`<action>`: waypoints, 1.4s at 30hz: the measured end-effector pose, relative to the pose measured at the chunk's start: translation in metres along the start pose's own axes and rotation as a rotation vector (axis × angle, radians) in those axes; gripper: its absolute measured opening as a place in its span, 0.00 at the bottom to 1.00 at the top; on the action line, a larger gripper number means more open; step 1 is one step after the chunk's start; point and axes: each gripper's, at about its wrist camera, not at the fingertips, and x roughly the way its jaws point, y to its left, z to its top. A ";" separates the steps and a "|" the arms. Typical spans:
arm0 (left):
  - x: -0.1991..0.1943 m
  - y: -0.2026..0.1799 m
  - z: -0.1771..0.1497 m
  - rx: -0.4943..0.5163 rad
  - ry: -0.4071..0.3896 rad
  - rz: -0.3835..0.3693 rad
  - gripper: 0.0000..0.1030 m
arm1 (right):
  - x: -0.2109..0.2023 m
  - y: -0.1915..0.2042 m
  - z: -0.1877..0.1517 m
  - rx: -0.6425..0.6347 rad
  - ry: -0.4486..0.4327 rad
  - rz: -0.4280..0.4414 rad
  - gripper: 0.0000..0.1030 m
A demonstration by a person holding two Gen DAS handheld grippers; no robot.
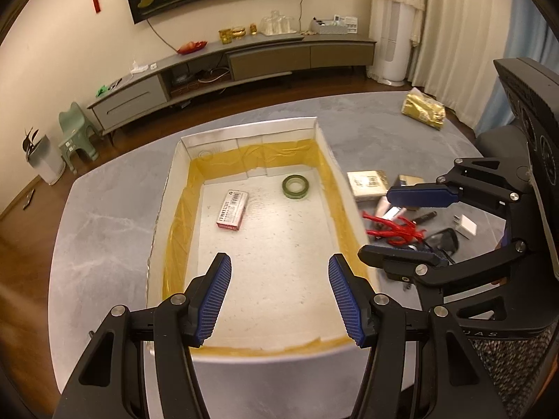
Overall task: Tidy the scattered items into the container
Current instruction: 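Move both grippers back toward the remaining items on the table, then grasp the black glasses with the left gripper while the right gripper grasps the glass vial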
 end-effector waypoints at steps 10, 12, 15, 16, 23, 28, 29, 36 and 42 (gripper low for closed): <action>-0.040 -0.025 -0.027 0.016 -0.041 -0.011 0.58 | -0.036 0.020 -0.037 -0.002 -0.058 0.020 0.55; -0.048 -0.030 -0.032 0.022 -0.056 -0.010 0.58 | -0.041 0.023 -0.045 0.001 -0.067 0.027 0.55; -0.058 -0.038 -0.041 0.034 -0.076 -0.011 0.58 | -0.049 0.026 -0.058 0.008 -0.080 0.037 0.55; -0.061 -0.041 -0.044 0.039 -0.080 -0.009 0.58 | -0.052 0.027 -0.062 0.013 -0.085 0.041 0.55; -0.065 -0.059 -0.070 0.060 -0.083 -0.024 0.58 | -0.065 0.022 -0.095 0.081 -0.098 0.071 0.55; -0.057 -0.073 -0.082 0.054 -0.064 -0.073 0.58 | -0.068 0.010 -0.124 0.159 -0.092 0.077 0.55; -0.054 -0.076 -0.083 0.053 -0.055 -0.086 0.58 | -0.067 0.008 -0.129 0.173 -0.088 0.078 0.55; -0.030 -0.105 -0.089 0.063 -0.014 -0.155 0.58 | -0.064 -0.022 -0.175 0.282 -0.040 0.040 0.55; 0.000 -0.134 -0.084 0.082 0.024 -0.205 0.58 | -0.061 -0.062 -0.206 0.378 0.037 -0.055 0.55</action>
